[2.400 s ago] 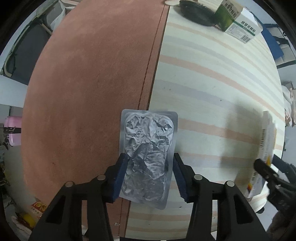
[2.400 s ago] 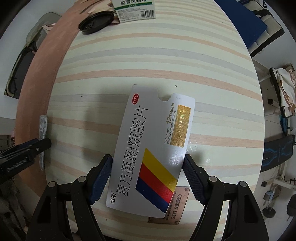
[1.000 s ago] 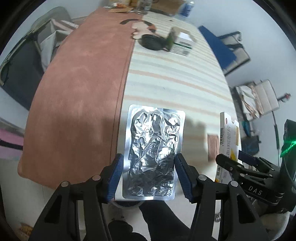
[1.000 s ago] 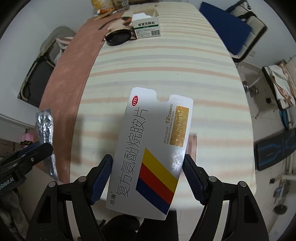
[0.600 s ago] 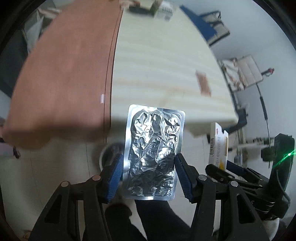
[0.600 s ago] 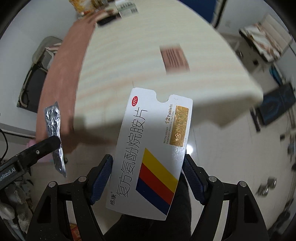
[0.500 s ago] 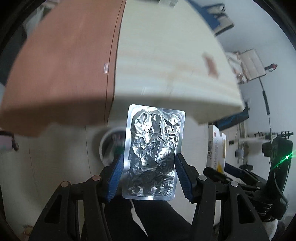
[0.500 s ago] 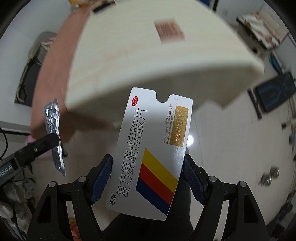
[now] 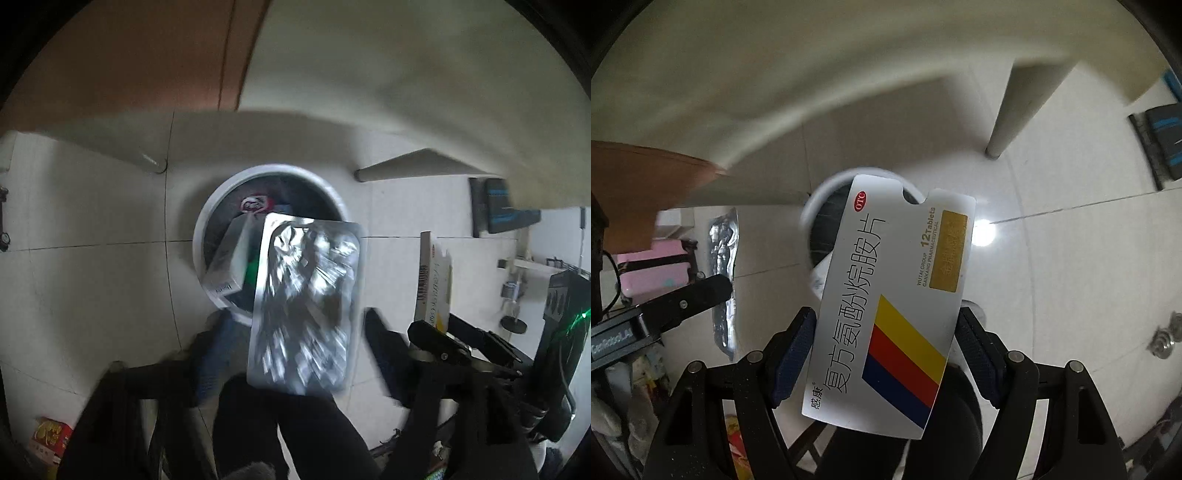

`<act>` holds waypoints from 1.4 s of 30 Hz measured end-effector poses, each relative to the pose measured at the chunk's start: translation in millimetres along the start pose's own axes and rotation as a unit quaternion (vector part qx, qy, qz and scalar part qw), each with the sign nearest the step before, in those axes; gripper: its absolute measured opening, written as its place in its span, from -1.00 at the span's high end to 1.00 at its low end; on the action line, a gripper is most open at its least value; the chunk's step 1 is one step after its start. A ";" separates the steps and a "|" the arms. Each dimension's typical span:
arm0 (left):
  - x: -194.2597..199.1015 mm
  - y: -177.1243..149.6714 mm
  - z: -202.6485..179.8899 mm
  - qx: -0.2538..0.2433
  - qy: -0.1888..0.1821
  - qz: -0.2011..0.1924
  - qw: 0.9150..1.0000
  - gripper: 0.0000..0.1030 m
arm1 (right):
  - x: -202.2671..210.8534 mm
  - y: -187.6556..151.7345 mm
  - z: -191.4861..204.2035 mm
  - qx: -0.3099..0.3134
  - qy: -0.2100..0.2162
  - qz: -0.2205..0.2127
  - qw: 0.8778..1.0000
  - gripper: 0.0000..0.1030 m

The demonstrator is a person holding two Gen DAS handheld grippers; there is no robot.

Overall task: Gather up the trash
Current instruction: 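Lower both tools over the bin and open them to drop the items, then move both tools back up over the table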

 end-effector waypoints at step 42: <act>212.1 -155.1 -46.7 0.000 0.119 -0.100 0.988 -0.91 | 240.4 -126.6 84.1 0.016 -0.145 -0.088 0.985 -0.99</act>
Point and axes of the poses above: each gripper's, at about its wrist camera, not at the fingertips, and x roughly against the way its jaws point, z to its left, y to its top, the point moved 7 cm from there along -x, roughly the way its jaws point, and after that the axes turned 13 degrees about z, right-handed, at the moved point
